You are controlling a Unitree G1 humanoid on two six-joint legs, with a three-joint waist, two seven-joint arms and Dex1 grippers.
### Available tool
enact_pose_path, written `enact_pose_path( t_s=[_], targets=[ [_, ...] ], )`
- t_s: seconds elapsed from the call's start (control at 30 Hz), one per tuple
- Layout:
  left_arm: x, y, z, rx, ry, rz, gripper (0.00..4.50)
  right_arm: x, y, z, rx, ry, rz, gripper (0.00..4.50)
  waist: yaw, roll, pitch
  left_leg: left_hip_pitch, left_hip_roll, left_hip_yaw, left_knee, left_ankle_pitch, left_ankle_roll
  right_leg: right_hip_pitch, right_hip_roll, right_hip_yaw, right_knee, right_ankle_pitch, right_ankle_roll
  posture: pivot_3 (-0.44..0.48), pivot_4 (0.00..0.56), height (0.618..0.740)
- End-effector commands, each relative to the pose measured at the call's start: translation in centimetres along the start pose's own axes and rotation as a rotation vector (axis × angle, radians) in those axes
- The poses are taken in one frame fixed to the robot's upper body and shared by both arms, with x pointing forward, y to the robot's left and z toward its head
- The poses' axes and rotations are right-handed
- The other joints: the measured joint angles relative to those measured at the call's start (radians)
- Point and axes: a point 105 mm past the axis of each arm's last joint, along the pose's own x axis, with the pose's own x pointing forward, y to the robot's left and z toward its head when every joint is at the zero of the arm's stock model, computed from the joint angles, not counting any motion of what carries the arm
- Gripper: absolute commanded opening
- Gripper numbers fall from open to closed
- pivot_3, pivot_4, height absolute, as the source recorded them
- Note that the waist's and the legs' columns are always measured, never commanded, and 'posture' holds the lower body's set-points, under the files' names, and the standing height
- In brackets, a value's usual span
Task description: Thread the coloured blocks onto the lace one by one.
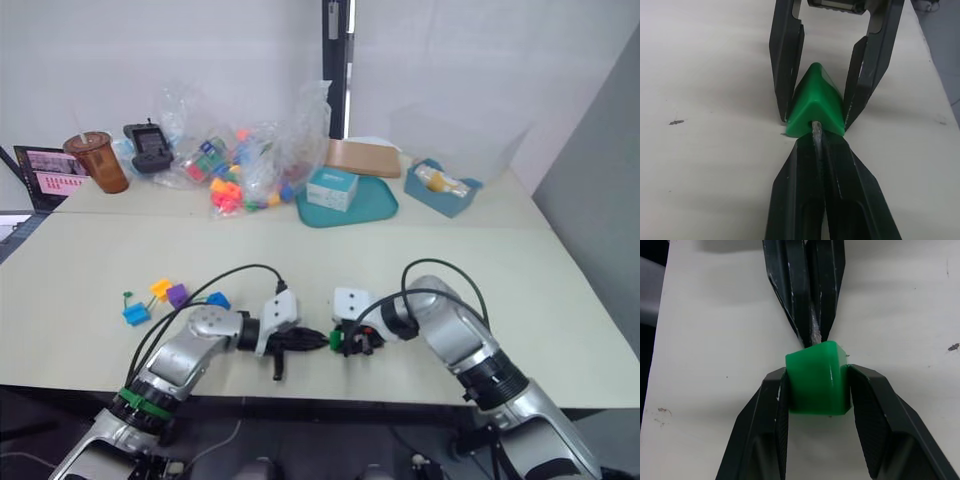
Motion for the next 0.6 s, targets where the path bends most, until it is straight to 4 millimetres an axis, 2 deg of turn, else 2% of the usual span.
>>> enact_pose_path(
  t_s=[0.03, 0.27, 0.33, 0.43, 0.6],
  targets=[
    [1.5, 0.1, 1.6, 0.057, -0.025, 0.005, 0.0, 2.4, 2.5, -2.8, 0.085, 0.089, 0.098, 1.28, 0.004, 0.0, 0.0, 0.001, 0.0, 0.0, 0.0, 0.0, 0.0, 0.002, 0.0, 0.0, -0.001, 0.0, 0.0, 0.0, 0.15, 0.74],
    [-1.3, 1.2, 1.8, 0.04, 0.0, 0.071, 2.32, 2.5, 2.5, -2.7, 0.087, 0.083, 0.092, 1.28, -0.007, 0.0, 0.0, 0.004, 0.0, 0.0, 0.0, 0.0, 0.001, 0.005, 0.0, 0.0, -0.001, 0.0, 0.001, 0.0, 0.15, 0.74],
    [-2.3, 0.9, 1.6, 0.02, 0.005, 0.061, 2.93, 2.6, 2.5, -2.7, 0.088, 0.081, 0.089, 1.28, -0.014, 0.0, 0.0, 0.004, 0.0, -0.001, 0.0, -0.001, 0.001, 0.004, 0.0, 0.0, -0.001, 0.0, 0.001, 0.0, 0.15, 0.74],
    [-3.9, 0.5, 0.4, -0.002, 0.034, 0.058, 2.93, 2.7, 2.4, -2.7, 0.089, 0.079, 0.084, 1.28, -0.022, 0.0, 0.0, 0.004, 0.0, -0.001, -0.001, -0.001, 0.001, 0.004, 0.0, 0.0, -0.001, 0.0, 0.001, 0.0, 0.15, 0.74],
    [-5.3, 0.2, 0.4, -0.024, 0.023, 0.064, 2.93, 2.7, 2.4, -2.7, 0.09, 0.08, 0.081, 1.28, -0.022, 0.0, 0.0, 0.005, 0.0, -0.001, -0.002, -0.001, 0.001, 0.004, 0.0, 0.0, -0.001, 0.0, 0.0, 0.0, 0.15, 0.74]
  ],
)
